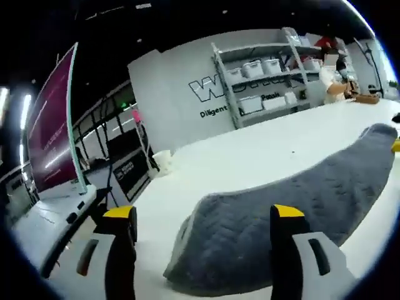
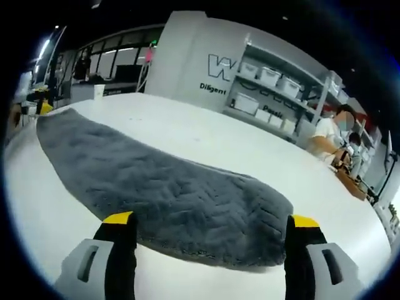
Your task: Open the folded towel by lifting each exposed corner and separating the folded layers until the towel lies flat within the target outline without major curled edges
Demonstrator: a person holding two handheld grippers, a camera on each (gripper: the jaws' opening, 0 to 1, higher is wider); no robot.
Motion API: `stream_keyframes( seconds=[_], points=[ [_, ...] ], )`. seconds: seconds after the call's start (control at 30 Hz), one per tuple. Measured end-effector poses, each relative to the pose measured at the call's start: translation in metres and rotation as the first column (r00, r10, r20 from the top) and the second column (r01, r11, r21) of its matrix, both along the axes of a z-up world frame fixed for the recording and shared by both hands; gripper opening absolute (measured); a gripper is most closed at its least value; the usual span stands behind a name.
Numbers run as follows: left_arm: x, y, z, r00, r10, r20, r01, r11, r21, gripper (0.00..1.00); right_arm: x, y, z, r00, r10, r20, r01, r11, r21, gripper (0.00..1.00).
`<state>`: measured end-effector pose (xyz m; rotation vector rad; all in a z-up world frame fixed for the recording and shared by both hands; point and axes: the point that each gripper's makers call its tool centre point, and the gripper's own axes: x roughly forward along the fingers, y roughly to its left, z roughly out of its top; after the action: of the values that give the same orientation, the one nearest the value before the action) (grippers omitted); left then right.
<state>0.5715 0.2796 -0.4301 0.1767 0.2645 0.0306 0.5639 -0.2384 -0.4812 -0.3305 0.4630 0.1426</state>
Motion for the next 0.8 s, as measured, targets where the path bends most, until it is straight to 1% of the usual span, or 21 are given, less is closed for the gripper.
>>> stream_keyframes(
  seconds=[0.03, 0.1, 0.23, 0.33, 0.43, 0.53, 0.57, 0.67, 0.73, 0.77, 0.8],
  points=[
    [0.000, -0.007, -0.002, 0.999, -0.029, -0.012, 0.029, 0.999, -0.039, 0.99, 0.000, 0.000, 0.000, 1.000, 0.000, 0.000, 0.000, 1.000, 0.000, 0.99],
    [-0.001, -0.021, -0.007, 0.995, -0.089, -0.033, 0.084, 0.989, -0.118, 0.99, -0.001, -0.001, -0.001, 1.000, -0.005, -0.004, 0.005, 1.000, 0.004, 0.99],
    [-0.005, -0.032, -0.007, 0.991, -0.124, -0.042, 0.118, 0.984, -0.132, 0.99, -0.003, 0.001, -0.002, 1.000, 0.003, -0.015, -0.003, 1.000, 0.003, 0.99],
    [-0.008, -0.038, -0.007, 0.988, -0.145, -0.056, 0.137, 0.983, -0.120, 0.99, -0.005, 0.004, 0.007, 1.000, 0.011, 0.008, -0.011, 1.000, 0.020, 0.99],
    [-0.010, -0.046, -0.008, 0.982, -0.178, -0.065, 0.168, 0.976, -0.137, 0.99, -0.004, 0.005, 0.010, 1.000, 0.018, 0.019, -0.018, 1.000, 0.024, 0.98],
    [-0.011, -0.051, -0.011, 0.976, -0.199, -0.086, 0.187, 0.974, -0.132, 0.99, -0.004, 0.013, 0.014, 0.998, 0.052, 0.026, -0.054, 0.995, 0.082, 0.96],
    [-0.011, -0.052, -0.012, 0.975, -0.203, -0.090, 0.191, 0.973, -0.129, 0.99, -0.003, 0.016, 0.019, 0.997, 0.064, 0.051, -0.070, 0.992, 0.105, 0.94],
    [-0.010, -0.053, -0.016, 0.971, -0.214, -0.105, 0.200, 0.971, -0.134, 0.99, -0.002, 0.011, 0.026, 0.995, 0.067, 0.068, -0.075, 0.989, 0.127, 0.88],
    [-0.011, -0.055, -0.019, 0.967, -0.226, -0.119, 0.209, 0.968, -0.137, 0.99, -0.001, 0.009, 0.027, 0.995, 0.066, 0.072, -0.075, 0.989, 0.130, 0.85],
    [-0.011, -0.056, -0.020, 0.965, -0.230, -0.124, 0.212, 0.967, -0.139, 0.99, 0.001, 0.004, 0.028, 0.995, 0.071, 0.077, -0.082, 0.985, 0.151, 0.84],
    [-0.012, -0.057, -0.021, 0.963, -0.236, -0.129, 0.218, 0.966, -0.138, 0.99, 0.002, 0.005, 0.030, 0.992, 0.085, 0.088, -0.100, 0.979, 0.180, 0.81]
  ],
)
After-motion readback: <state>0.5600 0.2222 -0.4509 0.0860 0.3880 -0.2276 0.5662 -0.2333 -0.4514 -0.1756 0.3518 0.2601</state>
